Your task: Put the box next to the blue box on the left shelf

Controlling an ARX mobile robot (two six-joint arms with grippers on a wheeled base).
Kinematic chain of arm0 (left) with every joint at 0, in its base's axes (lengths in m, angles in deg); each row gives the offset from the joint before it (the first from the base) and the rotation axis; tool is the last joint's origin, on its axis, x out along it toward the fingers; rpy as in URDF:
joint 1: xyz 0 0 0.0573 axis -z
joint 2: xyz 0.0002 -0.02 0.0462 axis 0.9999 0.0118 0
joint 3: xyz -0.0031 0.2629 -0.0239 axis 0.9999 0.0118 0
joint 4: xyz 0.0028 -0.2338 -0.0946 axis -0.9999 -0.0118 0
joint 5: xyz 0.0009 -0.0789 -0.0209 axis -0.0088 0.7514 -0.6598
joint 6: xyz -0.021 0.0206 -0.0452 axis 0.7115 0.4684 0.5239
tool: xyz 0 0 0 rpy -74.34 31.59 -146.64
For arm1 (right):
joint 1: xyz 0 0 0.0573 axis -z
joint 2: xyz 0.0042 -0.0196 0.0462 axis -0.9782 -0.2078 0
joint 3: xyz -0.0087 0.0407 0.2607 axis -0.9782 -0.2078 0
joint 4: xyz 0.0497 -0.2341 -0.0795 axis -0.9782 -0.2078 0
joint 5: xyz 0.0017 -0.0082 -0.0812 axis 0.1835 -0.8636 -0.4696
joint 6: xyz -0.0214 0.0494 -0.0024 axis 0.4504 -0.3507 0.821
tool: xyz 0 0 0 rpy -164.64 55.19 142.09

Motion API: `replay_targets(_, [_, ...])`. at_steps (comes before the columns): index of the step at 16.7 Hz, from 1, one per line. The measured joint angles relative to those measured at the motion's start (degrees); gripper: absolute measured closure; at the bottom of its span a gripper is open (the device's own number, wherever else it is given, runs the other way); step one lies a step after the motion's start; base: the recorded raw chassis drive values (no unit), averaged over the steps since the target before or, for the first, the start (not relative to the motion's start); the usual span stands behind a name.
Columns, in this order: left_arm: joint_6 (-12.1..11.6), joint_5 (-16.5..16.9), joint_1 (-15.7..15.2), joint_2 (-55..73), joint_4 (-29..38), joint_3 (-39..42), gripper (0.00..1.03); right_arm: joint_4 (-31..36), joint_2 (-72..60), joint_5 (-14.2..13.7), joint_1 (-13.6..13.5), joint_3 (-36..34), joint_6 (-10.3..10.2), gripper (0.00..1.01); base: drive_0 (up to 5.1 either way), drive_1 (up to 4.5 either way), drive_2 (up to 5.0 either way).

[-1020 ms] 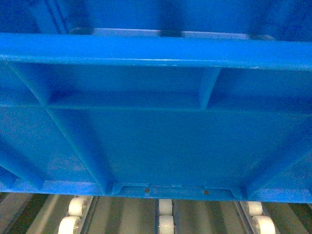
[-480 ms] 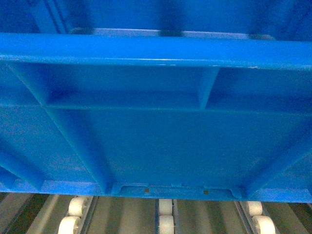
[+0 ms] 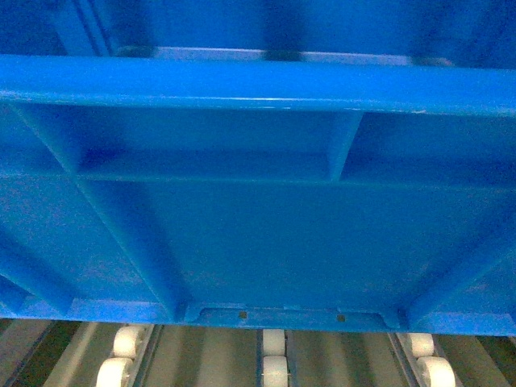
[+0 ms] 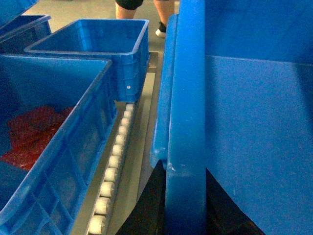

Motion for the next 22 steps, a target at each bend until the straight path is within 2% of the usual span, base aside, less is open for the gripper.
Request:
replay_targets(6, [0.0,0.0,0.0,0.0,0.0,0.0,0.94,-0.2,0.0,-0.3,0.0,0.0,0.2,0.91,0.0,0.00,0.0])
replay_targets(7, [-0.3,-4.6,1.9,0.8,-2.9,-1.1,0.94,-1.0,-0.5,-4.4,-1.7,0.3,2.3,0.91,0.0,0.00,0.0])
replay_targets(8, [-0.8,-8.1,2.6,1.6,-3.5,-1.6,0.94,-1.3,-1.6,-5.3,-1.9,0.4,3.3,0.91,0.0,0.00,0.0])
replay_targets(9, [-1.0,-9.0,2.6,2.3,-3.5,-1.6,0.94,-0.7,-2.8,-5.0,-1.9,0.5,3.8,0.91,0.0,0.00,0.0])
replay_targets(11, [-1.0,-5.9,0.0,7.1,-4.4,-4.8,0.94,-2.9,-9.3,-2.3,-0.2,6.3,4.7,0.91,0.0,0.00,0.0])
replay_targets(13, [-0.4,0.4,-5.0,16.5,-3.7,-8.8,0.94,-5.6,-20.7,0.2,2.3,14.6,5.6,0.91,0.0,0.00,0.0])
replay_targets(15, [0.0,4.3,-7.9,25.3,-2.8,-9.4,0.94,-3.8,-30.3,1.6,2.4,15.7,5.9,0.91,0.0,0.00,0.0])
replay_targets(16, [0.7,4.9,-8.3,27.4,-2.9,-9.5,0.94,-2.4,-32.8,2.3,2.6,15.2,5.9,0.91,0.0,0.00,0.0])
replay_targets(22, [0.2,7.4,-9.2,36.3,0.1,-13.7,0.94,4.1,-41.7,2.0,3.8,15.8,6.3,0.91,0.0,0.00,0.0])
